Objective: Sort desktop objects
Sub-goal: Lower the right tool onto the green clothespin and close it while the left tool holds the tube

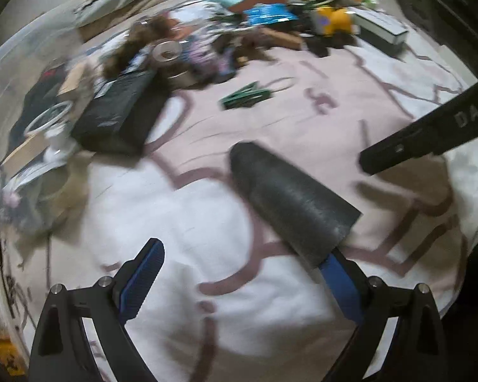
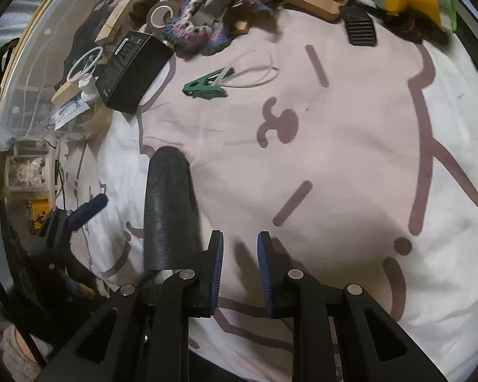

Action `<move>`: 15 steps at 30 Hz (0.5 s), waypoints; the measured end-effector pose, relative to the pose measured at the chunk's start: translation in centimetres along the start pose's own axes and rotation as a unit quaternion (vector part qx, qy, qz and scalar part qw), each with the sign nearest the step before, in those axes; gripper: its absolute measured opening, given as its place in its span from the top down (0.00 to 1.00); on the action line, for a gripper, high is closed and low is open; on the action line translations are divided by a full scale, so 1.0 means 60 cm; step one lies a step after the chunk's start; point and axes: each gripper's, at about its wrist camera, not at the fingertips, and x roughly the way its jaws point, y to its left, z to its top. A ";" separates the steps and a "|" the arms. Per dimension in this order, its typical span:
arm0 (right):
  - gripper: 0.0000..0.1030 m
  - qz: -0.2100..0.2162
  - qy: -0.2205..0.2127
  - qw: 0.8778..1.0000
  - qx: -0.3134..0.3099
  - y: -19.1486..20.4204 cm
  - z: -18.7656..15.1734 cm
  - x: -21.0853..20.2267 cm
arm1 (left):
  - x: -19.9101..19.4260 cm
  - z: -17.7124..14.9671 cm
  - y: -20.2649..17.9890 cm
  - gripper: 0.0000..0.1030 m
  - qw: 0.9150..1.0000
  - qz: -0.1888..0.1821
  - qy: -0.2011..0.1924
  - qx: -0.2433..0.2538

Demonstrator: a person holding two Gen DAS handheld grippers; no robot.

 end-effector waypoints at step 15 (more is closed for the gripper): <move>0.28 0.037 -0.124 0.991 0.042 0.018 0.086 -0.033 | -0.015 -0.036 0.004 0.25 0.997 -0.029 -0.065 0.014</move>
